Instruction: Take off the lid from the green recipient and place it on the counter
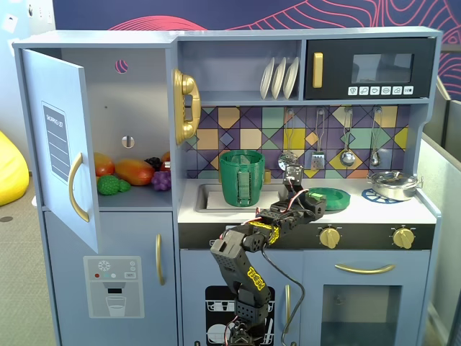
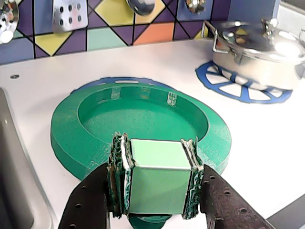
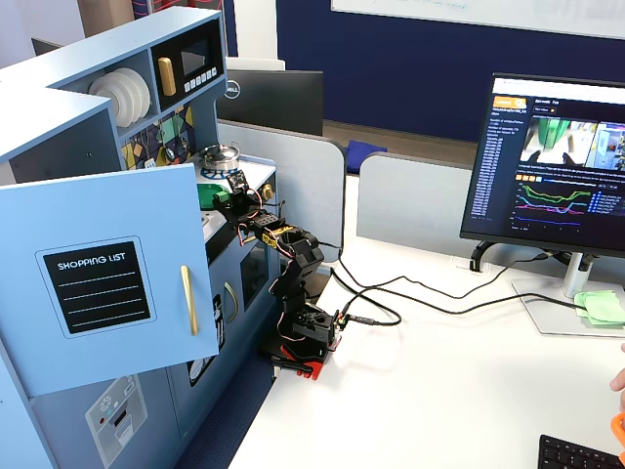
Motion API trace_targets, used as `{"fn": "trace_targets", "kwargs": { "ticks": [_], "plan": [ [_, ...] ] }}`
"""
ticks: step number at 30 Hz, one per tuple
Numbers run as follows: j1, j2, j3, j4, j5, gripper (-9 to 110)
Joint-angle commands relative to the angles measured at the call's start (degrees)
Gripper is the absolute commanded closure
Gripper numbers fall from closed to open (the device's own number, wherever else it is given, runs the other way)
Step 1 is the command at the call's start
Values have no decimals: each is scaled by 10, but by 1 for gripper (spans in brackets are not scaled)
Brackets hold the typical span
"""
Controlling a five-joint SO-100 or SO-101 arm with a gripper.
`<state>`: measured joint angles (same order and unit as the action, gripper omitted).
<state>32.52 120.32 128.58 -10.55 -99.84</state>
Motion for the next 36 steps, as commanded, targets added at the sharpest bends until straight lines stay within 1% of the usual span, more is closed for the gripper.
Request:
{"fn": "trace_targets", "kwargs": {
  "ticks": [1, 8, 14, 17, 21, 22, 26, 28, 30, 32, 33, 36],
  "plan": [
    [1, -3, -5, -34, -14, 101],
    [-2, -12, -2, -40, -23, 101],
    [4, 2, -7, -12, -24, 86],
    [0, 42, -12, 27, -19, 82],
    [-10, 140, -54, 178, -10, 79],
    [-11, 170, -62, 231, -10, 78],
    [-47, 295, -95, 509, -12, 82],
    [-86, 356, -103, 661, -7, 85],
    [-124, 405, -82, 772, 0, 86],
    [-156, 446, -32, 848, -7, 90],
    [-176, 464, -3, 879, 13, 92],
    [-231, 521, 105, 935, 41, 97]
  ]
}}
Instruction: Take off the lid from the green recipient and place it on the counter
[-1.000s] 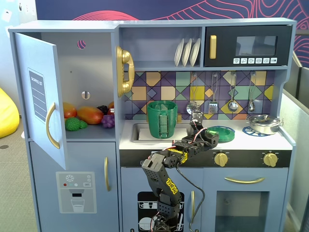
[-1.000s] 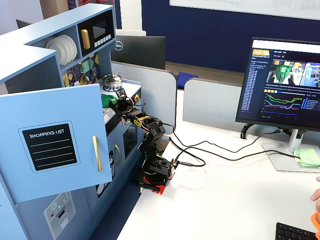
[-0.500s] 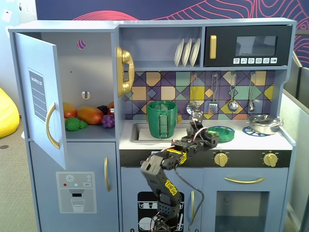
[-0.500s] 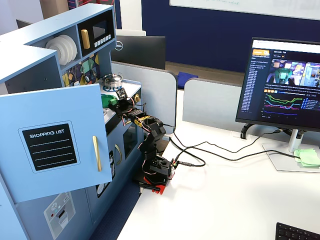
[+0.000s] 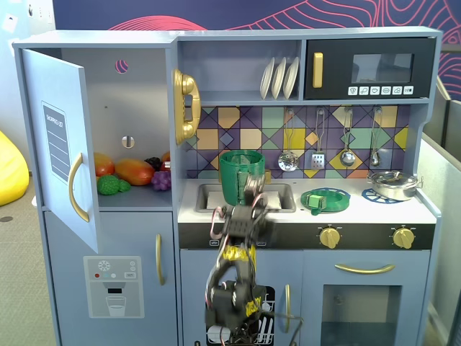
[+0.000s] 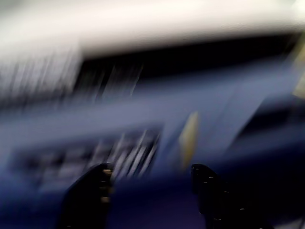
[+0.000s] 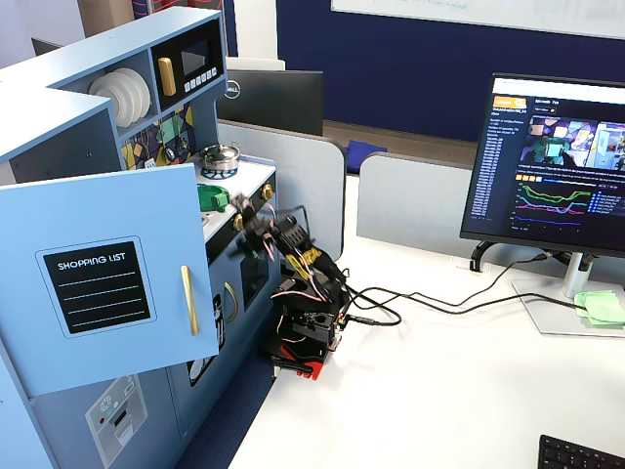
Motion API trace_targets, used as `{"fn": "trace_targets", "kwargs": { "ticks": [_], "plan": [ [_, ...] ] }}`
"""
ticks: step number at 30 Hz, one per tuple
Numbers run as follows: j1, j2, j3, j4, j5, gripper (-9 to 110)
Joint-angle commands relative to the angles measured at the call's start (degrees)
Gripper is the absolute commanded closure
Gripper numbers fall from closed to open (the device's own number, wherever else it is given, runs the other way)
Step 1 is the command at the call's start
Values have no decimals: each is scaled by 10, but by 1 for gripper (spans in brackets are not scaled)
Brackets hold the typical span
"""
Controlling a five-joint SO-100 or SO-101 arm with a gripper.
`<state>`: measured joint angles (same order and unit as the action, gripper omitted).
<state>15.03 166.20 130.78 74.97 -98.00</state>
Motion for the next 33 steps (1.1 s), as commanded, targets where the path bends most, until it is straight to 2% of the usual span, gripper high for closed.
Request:
{"fn": "trace_targets", "kwargs": {
  "ticks": [1, 5, 12, 16, 20, 23, 33],
  "plan": [
    [-70, 82, 122, 83, 34, 99],
    [-106, 157, 273, 63, 24, 101],
    [-148, 157, 401, 14, 68, 101],
    [-166, 154, 410, 56, 105, 101],
    [-167, 158, 410, 127, 85, 101],
    [-155, 158, 410, 125, 136, 101],
    [-150, 159, 410, 128, 113, 101]
  ]
}}
